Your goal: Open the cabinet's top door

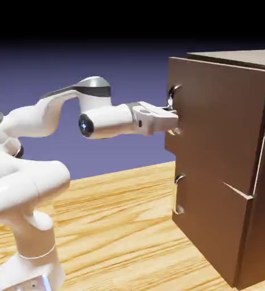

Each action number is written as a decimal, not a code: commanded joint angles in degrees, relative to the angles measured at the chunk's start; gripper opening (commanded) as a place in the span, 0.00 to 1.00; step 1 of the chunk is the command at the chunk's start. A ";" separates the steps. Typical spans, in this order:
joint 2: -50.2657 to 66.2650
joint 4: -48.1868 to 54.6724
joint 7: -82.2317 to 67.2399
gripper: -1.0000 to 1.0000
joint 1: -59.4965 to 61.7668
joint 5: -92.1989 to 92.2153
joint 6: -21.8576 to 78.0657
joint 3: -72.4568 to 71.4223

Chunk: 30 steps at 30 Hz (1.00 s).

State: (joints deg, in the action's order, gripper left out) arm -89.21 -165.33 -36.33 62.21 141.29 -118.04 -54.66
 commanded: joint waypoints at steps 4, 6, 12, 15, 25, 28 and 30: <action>0.58 -4.81 -3.08 0.00 -0.22 -5.45 9.91 7.32; 1.23 -6.52 -4.66 0.00 0.56 -8.67 14.89 11.22; 5.74 -8.91 -10.28 0.00 5.69 -20.01 29.85 23.11; 10.02 -8.52 -14.01 0.00 9.27 -26.70 37.32 28.83; 30.44 -0.73 -28.72 0.00 18.54 -49.02 56.01 41.27; 36.67 2.69 -32.75 0.00 19.85 -54.72 59.44 43.20; 40.82 5.21 -35.32 0.00 20.44 -58.36 61.43 44.26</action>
State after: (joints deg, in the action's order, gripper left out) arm -48.39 -160.12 -71.66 82.65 82.89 -56.56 -10.39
